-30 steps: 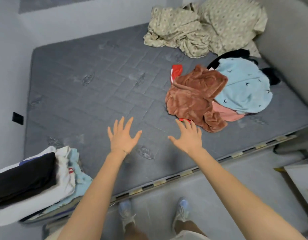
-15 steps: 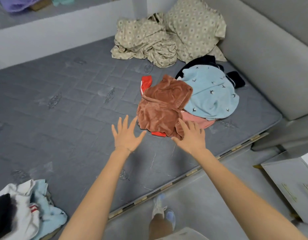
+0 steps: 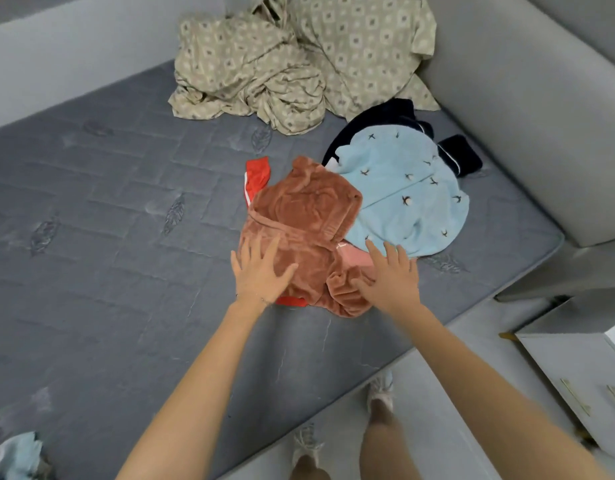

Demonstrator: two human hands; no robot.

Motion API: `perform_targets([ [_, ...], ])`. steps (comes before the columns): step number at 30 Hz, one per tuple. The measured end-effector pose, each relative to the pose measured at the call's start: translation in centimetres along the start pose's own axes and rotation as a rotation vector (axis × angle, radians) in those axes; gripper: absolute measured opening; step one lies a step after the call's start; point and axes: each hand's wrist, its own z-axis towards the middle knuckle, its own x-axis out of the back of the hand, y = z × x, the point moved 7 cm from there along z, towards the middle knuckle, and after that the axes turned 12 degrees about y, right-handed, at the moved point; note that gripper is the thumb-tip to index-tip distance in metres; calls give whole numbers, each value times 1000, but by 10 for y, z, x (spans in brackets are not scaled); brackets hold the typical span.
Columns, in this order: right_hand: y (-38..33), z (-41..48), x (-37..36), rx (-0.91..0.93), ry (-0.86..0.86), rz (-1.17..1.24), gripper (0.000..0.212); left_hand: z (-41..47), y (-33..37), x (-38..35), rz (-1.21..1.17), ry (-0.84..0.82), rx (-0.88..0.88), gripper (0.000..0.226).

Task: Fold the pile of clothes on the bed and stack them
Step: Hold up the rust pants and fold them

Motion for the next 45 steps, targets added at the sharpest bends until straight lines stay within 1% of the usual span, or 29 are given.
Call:
perform_targets([
  [3, 19, 49, -11, 41, -3, -38, 82, 34, 17, -29, 21, -5, 32, 72],
  [8, 37, 125, -37, 123, -84, 3, 82, 82, 41, -72, -20, 6, 156, 72],
  [12, 31, 171, -54, 258, -80, 16, 84, 107, 52, -111, -60, 8, 213, 73],
  [15, 27, 199, -77, 291, -120, 41, 90, 120, 56, -139, -95, -22, 242, 73],
  [17, 23, 213, -96, 281, -120, 113, 95, 130, 56, -156, -92, -21, 257, 74],
  [19, 21, 225, -113, 230, -118, 261, 102, 139, 54, -176, -112, 2, 274, 78],
  [21, 18, 234, -126, 185, -92, 381, 103, 147, 53, -198, -150, -1, 311, 84],
  [23, 17, 241, -134, 149, -25, 410, 94, 149, 56, -216, -162, -7, 349, 91],
  [24, 19, 244, -135, 123, 14, 422, 85, 149, 60, -220, -162, 10, 365, 94],
  [25, 20, 248, -135, 96, 57, 440, 70, 148, 64, -222, -172, 34, 390, 97],
  [26, 22, 251, -133, 69, 101, 474, 51, 148, 67, -222, -198, 46, 415, 98],
  [27, 22, 252, -129, 32, 123, 524, 34, 148, 71, -222, -226, 48, 427, 99],
  [28, 22, 251, -127, -11, 117, 573, 24, 148, 74, -220, -248, 44, 423, 98],
  [30, 16, 245, -118, -55, 86, 637, 18, 144, 81, -213, -309, 36, 399, 93],
  [34, -12, 223, -96, -2, 9, 719, 14, 138, 97, -183, -483, 80, 339, 80],
  [35, -17, 216, -89, 10, -6, 726, 15, 133, 99, -175, -582, 112, 346, 70],
  [37, -33, 200, -71, 45, -18, 734, 24, 117, 96, -152, -786, 208, 366, 41],
  [38, -42, 190, -61, 64, -32, 743, 27, 108, 93, -138, -843, 256, 382, 29],
  [39, -50, 180, -54, 76, -58, 761, 28, 100, 88, -123, -878, 303, 400, 23],
  [41, -67, 162, -36, 109, -104, 801, 26, 83, 79, -90, -926, 371, 422, 21],
  [42, -77, 154, -25, 140, -115, 817, 26, 76, 76, -70, -901, 401, 404, 20],
  [44, -100, 140, 1, 221, -135, 850, 25, 65, 72, -26, -814, 449, 343, 25],
  [45, -112, 133, 21, 282, -113, 860, 23, 60, 67, -8, -760, 464, 333, 26],
])
